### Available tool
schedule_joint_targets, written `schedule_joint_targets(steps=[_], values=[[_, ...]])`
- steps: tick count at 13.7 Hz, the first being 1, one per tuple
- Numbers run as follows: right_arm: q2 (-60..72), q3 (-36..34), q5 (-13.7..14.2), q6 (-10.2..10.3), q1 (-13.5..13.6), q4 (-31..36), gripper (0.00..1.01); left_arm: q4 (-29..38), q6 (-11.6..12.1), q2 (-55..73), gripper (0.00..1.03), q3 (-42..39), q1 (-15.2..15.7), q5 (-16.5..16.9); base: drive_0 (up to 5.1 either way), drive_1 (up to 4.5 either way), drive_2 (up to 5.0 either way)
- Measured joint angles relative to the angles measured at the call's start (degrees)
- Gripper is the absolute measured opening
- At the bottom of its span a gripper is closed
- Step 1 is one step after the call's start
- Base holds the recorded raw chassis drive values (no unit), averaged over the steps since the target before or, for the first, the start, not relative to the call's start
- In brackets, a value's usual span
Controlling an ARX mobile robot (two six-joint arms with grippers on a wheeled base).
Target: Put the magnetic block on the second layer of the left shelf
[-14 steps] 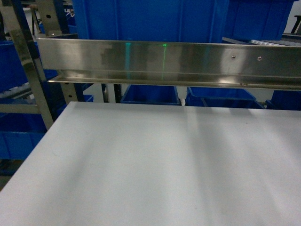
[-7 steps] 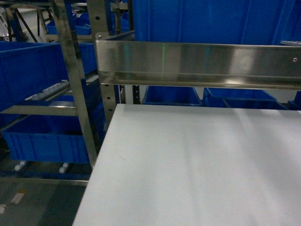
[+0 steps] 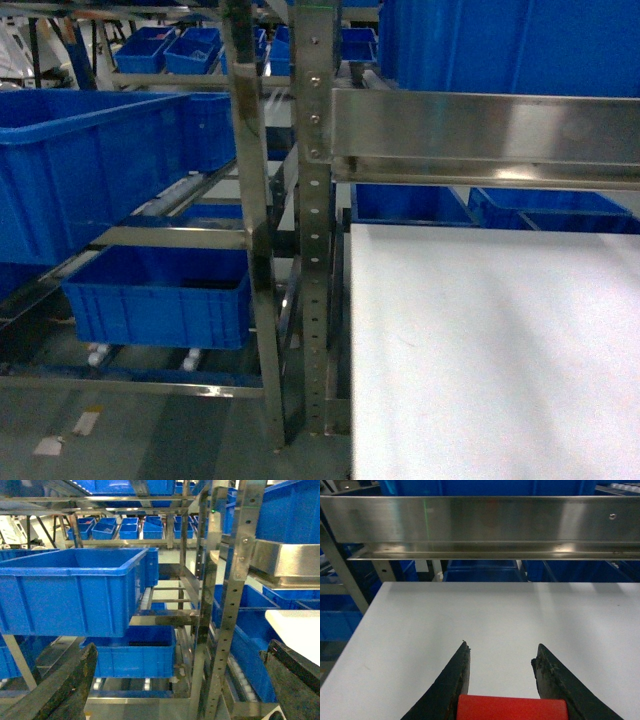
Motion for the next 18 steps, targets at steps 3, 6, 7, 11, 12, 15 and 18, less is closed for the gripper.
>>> schedule_joint_targets(steps=[3,6,7,11,12,15,18], values=[[0.0,0.0,0.0,0.0,0.0,0.1,0.33,0.0,0.0,0.0,0.98,0.0,0.0,0.0,-5.0,2.49,2.5],[-0.1,0.0,0.0,0.0,0.0,0.2,0.33,0.0,0.0,0.0,0.98,0.0,0.0,0.0,-5.0,2.49,2.5],[0.0,0.0,0.0,0.0,0.0,0.0,0.33,-0.1,0.0,0.0,0.98,0.0,0.0,0.0,-5.0,2.49,2.5],[-0.1,0.0,0.0,0.0,0.0,0.2,0.33,0.0,0.0,0.0,0.98,0.0,0.0,-0.1,-5.0,2.49,2.5],[0.0,0.0,-0.1,0.0,0.0,0.0,0.33,-0.1,0.0,0.0,0.98,0.0,0.0,0.0,-5.0,2.49,2.5],[0.0,0.0,-0.1,0.0,0.0,-0.1,0.33,-0.1,0.0,0.0,0.98,0.0,0.0,0.0,-5.0,2.49,2.5],[0.0,0.0,-0.1,0.0,0.0,0.1,0.33,0.0,0.0,0.0,0.98,0.0,0.0,0.0,-5.1,2.39,2.4]])
